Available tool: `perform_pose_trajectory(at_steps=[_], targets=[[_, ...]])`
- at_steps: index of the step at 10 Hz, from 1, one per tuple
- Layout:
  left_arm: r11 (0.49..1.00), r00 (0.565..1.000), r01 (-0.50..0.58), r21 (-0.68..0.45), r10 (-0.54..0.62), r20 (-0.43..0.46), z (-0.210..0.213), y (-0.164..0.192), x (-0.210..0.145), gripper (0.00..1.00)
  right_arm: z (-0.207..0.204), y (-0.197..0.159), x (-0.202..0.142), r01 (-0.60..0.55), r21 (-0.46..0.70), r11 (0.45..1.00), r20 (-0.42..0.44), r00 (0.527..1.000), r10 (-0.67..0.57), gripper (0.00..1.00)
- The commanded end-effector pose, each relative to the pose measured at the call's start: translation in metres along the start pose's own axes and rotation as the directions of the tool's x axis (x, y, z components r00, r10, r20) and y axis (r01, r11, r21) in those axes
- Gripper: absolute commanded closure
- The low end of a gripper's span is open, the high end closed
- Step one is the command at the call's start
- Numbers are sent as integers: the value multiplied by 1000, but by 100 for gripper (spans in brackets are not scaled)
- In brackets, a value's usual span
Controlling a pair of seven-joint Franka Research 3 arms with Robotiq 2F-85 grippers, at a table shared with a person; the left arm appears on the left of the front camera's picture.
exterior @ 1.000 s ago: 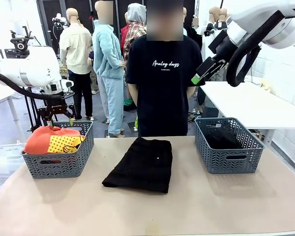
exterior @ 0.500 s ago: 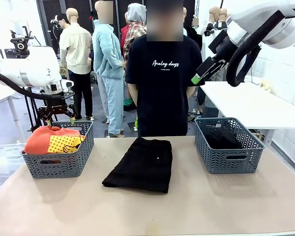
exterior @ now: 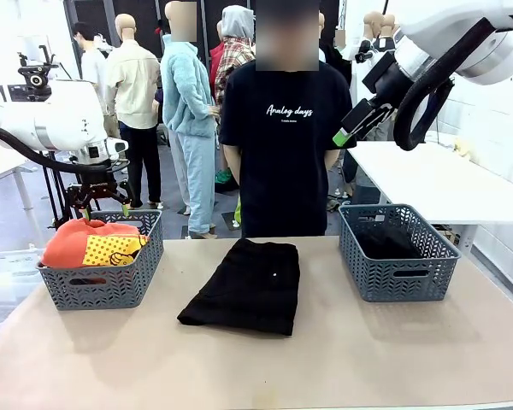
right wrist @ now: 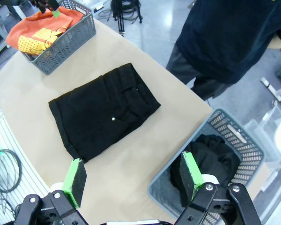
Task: Sort the tops and bottoms.
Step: Lift clothes from the center of the table with your right hand.
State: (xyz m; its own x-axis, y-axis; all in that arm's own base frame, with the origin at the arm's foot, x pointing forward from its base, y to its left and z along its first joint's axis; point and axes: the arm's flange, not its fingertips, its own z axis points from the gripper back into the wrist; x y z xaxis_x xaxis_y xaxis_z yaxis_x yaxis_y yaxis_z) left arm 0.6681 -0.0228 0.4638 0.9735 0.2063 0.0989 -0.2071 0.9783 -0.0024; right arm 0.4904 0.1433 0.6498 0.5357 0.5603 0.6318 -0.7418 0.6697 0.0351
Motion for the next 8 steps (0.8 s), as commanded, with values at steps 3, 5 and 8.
perform_pose_trajectory(at_steps=[3,5,8], targets=[[1000,1000,-1,0,1,1,1,0,0,0,-1,1,-1,0,0,1000,-1,1000,0,0],[1000,1000,-1,0,1,1,1,0,0,0,-1,1,-1,0,0,1000,-1,1000,0,0],[1000,1000,0,0,0,0,0,0,0,0,-1,1,-1,0,0,1000,-1,1000,0,0]])
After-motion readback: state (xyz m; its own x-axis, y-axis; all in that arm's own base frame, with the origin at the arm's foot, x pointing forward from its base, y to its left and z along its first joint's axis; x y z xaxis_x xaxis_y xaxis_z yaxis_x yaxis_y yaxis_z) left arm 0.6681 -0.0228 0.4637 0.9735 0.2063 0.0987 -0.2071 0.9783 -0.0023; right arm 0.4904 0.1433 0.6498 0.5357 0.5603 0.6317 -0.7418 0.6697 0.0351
